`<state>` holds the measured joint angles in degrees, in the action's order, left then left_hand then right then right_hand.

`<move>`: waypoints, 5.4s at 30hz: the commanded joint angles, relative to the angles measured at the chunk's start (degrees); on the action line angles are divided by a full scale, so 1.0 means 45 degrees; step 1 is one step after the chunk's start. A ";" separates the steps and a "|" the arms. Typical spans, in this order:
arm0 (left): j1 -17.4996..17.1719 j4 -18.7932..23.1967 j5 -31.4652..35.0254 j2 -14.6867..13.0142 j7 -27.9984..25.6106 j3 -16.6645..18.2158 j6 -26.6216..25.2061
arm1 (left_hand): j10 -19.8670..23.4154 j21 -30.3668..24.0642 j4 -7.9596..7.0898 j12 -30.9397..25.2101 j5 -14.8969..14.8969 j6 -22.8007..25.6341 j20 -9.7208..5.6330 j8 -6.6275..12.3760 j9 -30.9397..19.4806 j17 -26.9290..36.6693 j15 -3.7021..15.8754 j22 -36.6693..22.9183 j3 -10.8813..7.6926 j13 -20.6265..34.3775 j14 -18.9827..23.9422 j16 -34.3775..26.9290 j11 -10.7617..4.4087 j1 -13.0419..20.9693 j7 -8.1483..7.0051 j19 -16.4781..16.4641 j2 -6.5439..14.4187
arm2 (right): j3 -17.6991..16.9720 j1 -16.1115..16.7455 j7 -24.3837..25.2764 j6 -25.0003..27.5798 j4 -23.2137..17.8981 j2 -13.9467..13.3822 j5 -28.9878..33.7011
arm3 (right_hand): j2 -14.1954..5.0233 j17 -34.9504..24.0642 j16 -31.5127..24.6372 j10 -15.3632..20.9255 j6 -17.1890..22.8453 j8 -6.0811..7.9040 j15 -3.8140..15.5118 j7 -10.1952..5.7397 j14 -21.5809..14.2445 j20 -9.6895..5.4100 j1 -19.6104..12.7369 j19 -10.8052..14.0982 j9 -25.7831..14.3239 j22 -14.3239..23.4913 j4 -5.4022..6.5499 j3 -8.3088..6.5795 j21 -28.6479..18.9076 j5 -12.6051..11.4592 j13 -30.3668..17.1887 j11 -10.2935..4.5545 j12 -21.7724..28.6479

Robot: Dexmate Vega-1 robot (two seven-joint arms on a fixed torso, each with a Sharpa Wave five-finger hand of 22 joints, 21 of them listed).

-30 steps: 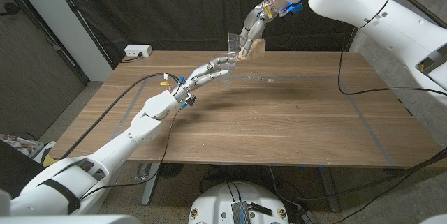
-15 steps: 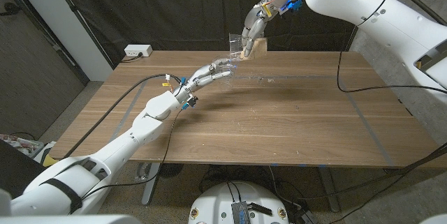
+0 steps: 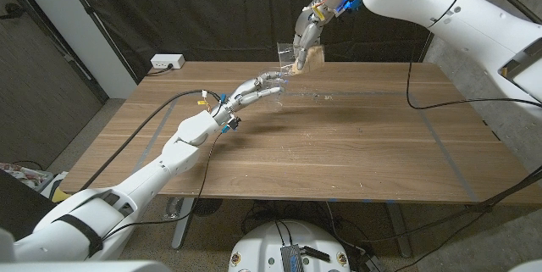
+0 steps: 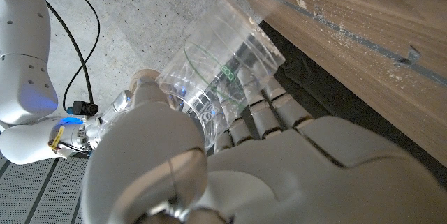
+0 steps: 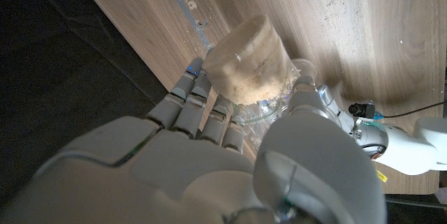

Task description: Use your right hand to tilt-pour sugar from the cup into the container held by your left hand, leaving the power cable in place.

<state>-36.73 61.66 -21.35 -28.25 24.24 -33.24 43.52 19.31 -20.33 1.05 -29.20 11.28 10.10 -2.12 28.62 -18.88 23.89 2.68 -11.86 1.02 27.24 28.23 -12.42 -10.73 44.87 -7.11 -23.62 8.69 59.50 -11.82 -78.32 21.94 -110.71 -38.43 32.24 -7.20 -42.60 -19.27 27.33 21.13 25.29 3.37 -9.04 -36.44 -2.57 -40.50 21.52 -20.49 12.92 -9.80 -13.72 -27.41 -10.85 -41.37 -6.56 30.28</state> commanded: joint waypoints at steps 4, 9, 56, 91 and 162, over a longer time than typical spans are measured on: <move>-0.0133 0.0296 0.0097 -0.0041 -0.0036 -0.0043 0.0001 | 0.0021 -0.0114 0.0009 0.0040 0.0025 -0.0196 0.0116 -0.0063 -0.0016 -0.0017 0.1009 -0.0029 -0.0152 0.0077 0.0086 -0.0010 -0.0014 0.0252 -0.0042 -0.0061 0.0041 | 0.1447 -0.1080 -0.0142 0.0700 -0.0124 -0.0024 0.0184 | -0.0510 -0.0127 -0.0105 0.0014 0.0306 0.0124 0.2265 -0.0090 0.0021 -0.0846 -0.0729 -0.0030 -0.0136 0.0050 0.0386 -0.0631 -0.0054 -0.0111 -0.0087 -0.0118 -0.0015; -0.0253 0.0544 0.0142 -0.0088 -0.0140 -0.0050 -0.0104 | 0.0161 -0.0125 -0.0019 0.0034 0.0031 0.0024 0.0135 0.0001 -0.0026 -0.0038 0.0965 -0.0030 -0.0214 0.0097 0.0171 -0.0031 0.0041 0.0310 -0.0065 -0.0042 0.0061 | 0.2089 -0.1585 -0.0142 0.0930 -0.0205 -0.0115 0.0049 | -0.0495 -0.0192 -0.0115 -0.0009 0.0386 0.0154 0.2265 -0.0074 0.0064 -0.0847 -0.0816 -0.0044 -0.0208 0.0057 0.0353 -0.0683 -0.0069 -0.0114 -0.0111 -0.0136 -0.0019; -0.0054 0.0348 0.0170 0.0017 -0.0015 -0.0152 -0.0170 | 0.2808 -0.0485 0.0253 -0.1291 0.0247 0.2570 -0.0121 0.1336 -0.0221 0.0093 0.0920 0.0043 -0.0267 0.1032 0.2223 -0.0379 0.0365 0.1228 0.1914 -0.0617 -0.0680 | 0.3365 -0.2413 -0.0142 0.0424 -0.0014 0.0021 0.0159 | 0.0350 -0.1147 -0.0780 0.1150 0.2103 0.1186 0.2257 -0.0282 -0.0717 -0.0497 -0.1723 0.0508 -0.1274 -0.0002 0.0070 -0.0574 -0.0454 0.0097 -0.0672 -0.0040 0.0629; -0.0024 0.0078 0.0366 0.0252 -0.0241 -0.0233 0.0124 | 0.2534 -0.0440 0.0640 -0.2186 0.1089 0.2235 -0.0274 0.1654 -0.0954 0.0471 0.1141 0.0096 -0.0105 0.2279 0.2554 -0.0514 0.0956 0.1731 0.2923 -0.0916 -0.0970 | 0.3351 -0.2564 -0.0142 0.0853 -0.0626 -0.0396 0.0367 | 0.0833 -0.1195 -0.0688 0.1669 0.2607 0.1897 0.2220 -0.0489 -0.1176 -0.0497 -0.1926 0.0784 -0.1964 -0.0103 0.0216 -0.0470 -0.0565 -0.0255 -0.1189 -0.0032 0.0938; -0.0468 0.0715 -0.1093 0.0535 -0.0658 0.0750 0.0329 | 0.1170 -0.0190 0.0300 -0.2177 0.1325 0.1311 -0.0368 0.1413 -0.1458 0.0911 0.1612 0.0042 0.0414 0.2438 0.1283 0.0034 0.0859 0.1153 0.1188 -0.0588 -0.0916 | -0.4328 0.4533 0.6166 0.7420 -0.3494 -0.2334 -0.0926 | 0.0687 -0.1006 -0.0316 0.1499 0.1774 0.1364 0.2226 -0.0242 -0.1374 -0.0312 -0.1689 0.0689 -0.1730 -0.0156 0.0547 -0.0544 -0.0542 -0.0238 -0.1107 0.0213 0.0319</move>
<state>-38.60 63.63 -25.28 -25.79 21.59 -30.52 46.22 24.40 -21.16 2.38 -39.18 17.47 15.97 -2.65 35.25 -25.48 27.78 3.17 -11.58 2.45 38.20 34.26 -12.41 -6.31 50.46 -1.34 -26.58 4.39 45.26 2.32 -61.72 51.42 -123.56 -46.33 35.99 -3.78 -46.92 -20.72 34.30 29.06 31.56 4.38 -9.45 -41.96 -2.36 -48.43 24.63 -28.22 12.27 -9.77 -13.69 -29.73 -11.97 -46.20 -5.54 31.79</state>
